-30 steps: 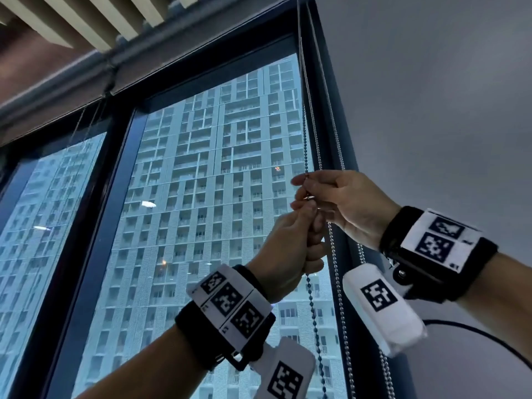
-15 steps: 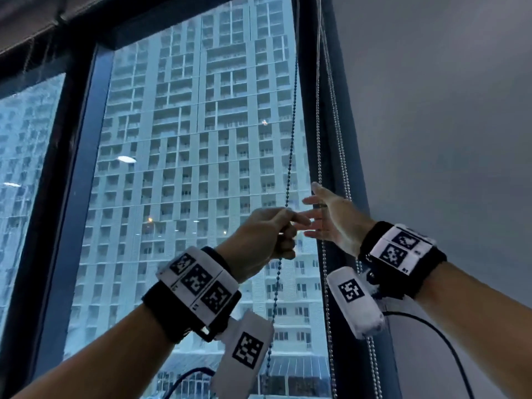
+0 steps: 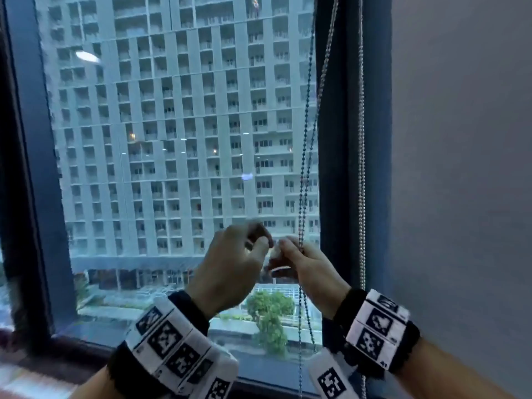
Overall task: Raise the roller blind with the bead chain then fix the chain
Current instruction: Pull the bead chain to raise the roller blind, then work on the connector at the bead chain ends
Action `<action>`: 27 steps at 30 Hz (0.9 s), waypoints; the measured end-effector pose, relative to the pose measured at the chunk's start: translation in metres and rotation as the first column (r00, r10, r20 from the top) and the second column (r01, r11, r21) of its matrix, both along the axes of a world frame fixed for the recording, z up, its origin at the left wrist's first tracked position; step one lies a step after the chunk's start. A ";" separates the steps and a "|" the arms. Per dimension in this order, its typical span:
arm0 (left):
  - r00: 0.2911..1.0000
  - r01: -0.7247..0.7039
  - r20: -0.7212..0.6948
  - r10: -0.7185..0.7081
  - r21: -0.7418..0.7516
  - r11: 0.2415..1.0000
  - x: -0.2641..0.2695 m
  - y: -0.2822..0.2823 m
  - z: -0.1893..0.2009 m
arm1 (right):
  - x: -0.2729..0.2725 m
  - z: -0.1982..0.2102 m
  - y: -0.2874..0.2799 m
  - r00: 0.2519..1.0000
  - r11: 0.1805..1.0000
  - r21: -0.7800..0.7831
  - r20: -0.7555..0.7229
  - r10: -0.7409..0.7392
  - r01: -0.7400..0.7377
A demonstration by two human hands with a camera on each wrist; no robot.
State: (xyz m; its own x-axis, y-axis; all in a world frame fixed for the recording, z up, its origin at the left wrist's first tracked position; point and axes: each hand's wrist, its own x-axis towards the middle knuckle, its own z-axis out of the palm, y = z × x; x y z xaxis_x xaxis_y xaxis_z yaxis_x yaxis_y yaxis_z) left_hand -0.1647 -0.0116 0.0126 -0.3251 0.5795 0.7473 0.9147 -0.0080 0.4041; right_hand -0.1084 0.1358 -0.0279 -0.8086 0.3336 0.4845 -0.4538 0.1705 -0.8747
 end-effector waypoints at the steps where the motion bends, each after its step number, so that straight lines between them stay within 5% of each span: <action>1: 0.999 0.038 -0.007 -0.037 0.033 0.999 0.006 0.001 -0.009 | -0.001 -0.018 0.000 0.999 1.000 -0.027 0.034 0.009 -0.008; 8: 0.933 0.359 0.090 -0.349 -0.153 0.921 0.020 0.020 -0.050 | 0.012 -0.090 -0.007 0.978 0.992 -0.127 0.205 0.028 -0.002; 13: 0.916 0.290 -0.185 -0.355 -0.304 0.907 0.019 0.029 -0.083 | 0.023 -0.119 -0.010 0.979 0.994 -0.103 0.201 -0.010 0.031; 15: 0.834 0.164 -0.454 -0.314 -0.340 0.926 0.016 0.030 -0.096 | 0.027 -0.134 -0.012 0.974 0.993 -0.111 0.224 -0.015 0.041; 18: 0.598 -0.090 -0.746 -0.294 -0.427 0.900 0.017 0.034 -0.120 | 0.034 -0.162 -0.014 0.941 0.987 -0.130 0.336 -0.044 0.092; 22: 0.442 -0.305 -0.828 -0.346 -0.502 0.809 0.024 0.034 -0.155 | 0.050 -0.196 -0.017 0.916 0.980 -0.176 0.400 -0.011 0.089; 27: 0.290 -0.408 -0.901 -0.321 -0.420 0.810 0.030 0.023 -0.176 | 0.072 -0.215 -0.020 0.877 0.969 -0.130 0.462 -0.130 0.212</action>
State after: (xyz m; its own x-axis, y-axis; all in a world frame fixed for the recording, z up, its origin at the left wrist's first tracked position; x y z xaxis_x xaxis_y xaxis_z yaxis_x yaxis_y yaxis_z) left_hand -0.1351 0.0115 -0.1629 0.3156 0.9403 0.1270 0.6184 -0.1023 -0.7792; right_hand -0.0368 0.1155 -0.2427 -0.8472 0.5312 0.0083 0.0143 0.0384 -0.9992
